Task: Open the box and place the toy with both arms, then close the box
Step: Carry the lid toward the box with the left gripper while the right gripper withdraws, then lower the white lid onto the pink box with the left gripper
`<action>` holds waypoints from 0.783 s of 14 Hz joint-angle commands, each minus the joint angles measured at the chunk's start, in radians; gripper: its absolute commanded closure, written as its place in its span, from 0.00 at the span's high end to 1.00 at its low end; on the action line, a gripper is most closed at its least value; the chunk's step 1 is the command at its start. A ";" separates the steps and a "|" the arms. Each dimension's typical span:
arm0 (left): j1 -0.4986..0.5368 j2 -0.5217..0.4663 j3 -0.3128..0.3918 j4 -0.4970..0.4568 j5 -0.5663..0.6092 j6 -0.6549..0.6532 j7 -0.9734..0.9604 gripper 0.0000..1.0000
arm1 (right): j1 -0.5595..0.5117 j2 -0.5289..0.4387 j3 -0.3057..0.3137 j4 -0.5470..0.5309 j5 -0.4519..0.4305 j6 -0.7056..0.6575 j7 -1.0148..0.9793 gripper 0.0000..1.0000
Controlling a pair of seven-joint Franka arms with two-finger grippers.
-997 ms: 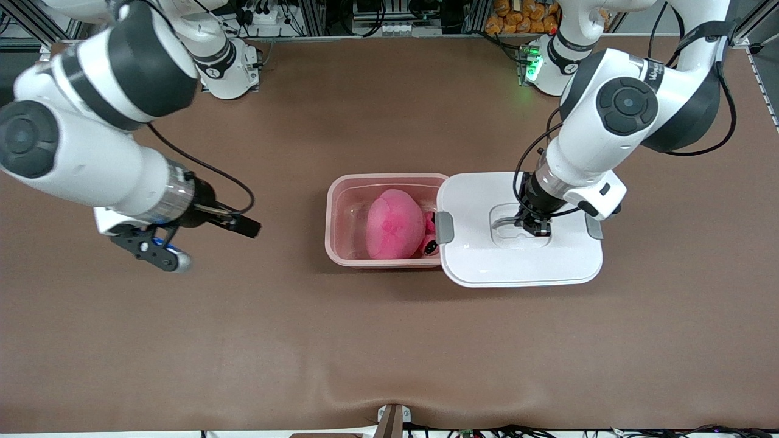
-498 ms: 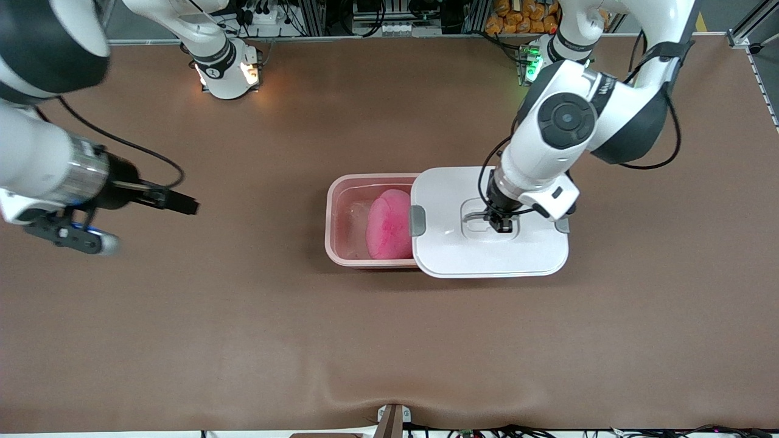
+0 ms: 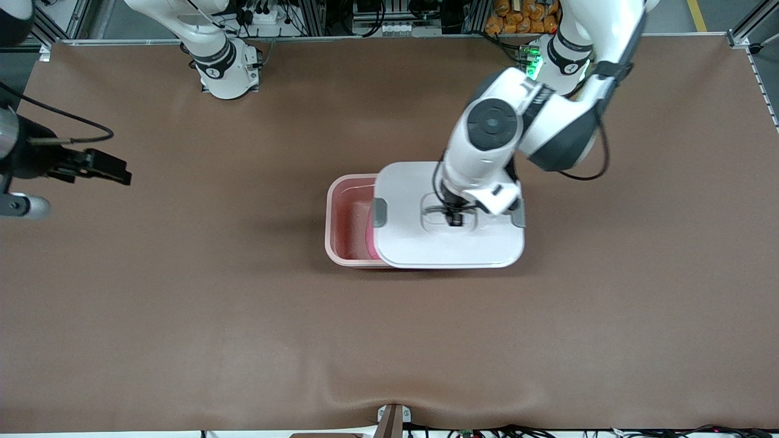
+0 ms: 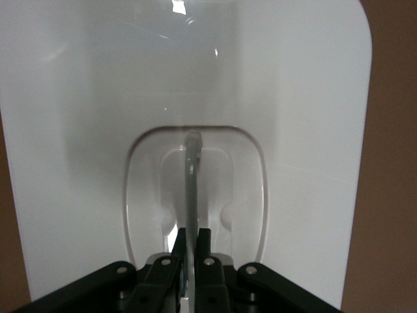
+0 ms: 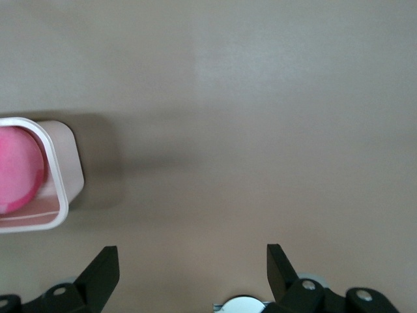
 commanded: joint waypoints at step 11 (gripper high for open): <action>-0.102 0.056 0.017 0.063 0.087 0.081 -0.154 0.00 | 0.001 -0.422 -0.133 -0.572 0.003 0.202 -0.188 1.00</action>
